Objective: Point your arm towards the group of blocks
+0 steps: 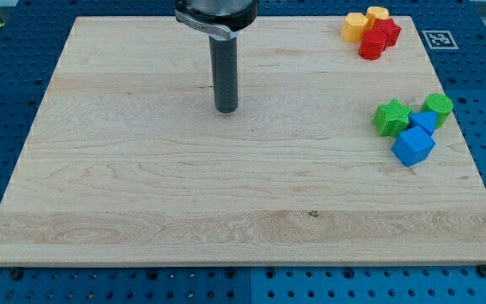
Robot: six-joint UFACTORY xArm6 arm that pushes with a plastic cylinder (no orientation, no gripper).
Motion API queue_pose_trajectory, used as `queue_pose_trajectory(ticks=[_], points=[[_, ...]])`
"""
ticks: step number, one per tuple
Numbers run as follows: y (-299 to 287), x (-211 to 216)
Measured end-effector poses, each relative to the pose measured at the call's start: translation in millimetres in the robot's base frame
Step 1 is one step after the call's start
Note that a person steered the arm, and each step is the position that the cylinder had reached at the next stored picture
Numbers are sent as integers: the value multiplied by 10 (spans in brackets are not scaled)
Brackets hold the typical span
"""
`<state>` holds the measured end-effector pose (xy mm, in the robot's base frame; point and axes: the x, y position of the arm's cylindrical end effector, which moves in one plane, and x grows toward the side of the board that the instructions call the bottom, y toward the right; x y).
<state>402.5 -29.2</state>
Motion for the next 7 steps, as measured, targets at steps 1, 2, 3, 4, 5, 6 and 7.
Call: queue_pose_trajectory(ticks=[1,2,3,4,5,6,7], points=[[0,0],[174,-43],[848,-272],[1480,-372],[1756,-382],[1757,-382],[2046,-382]])
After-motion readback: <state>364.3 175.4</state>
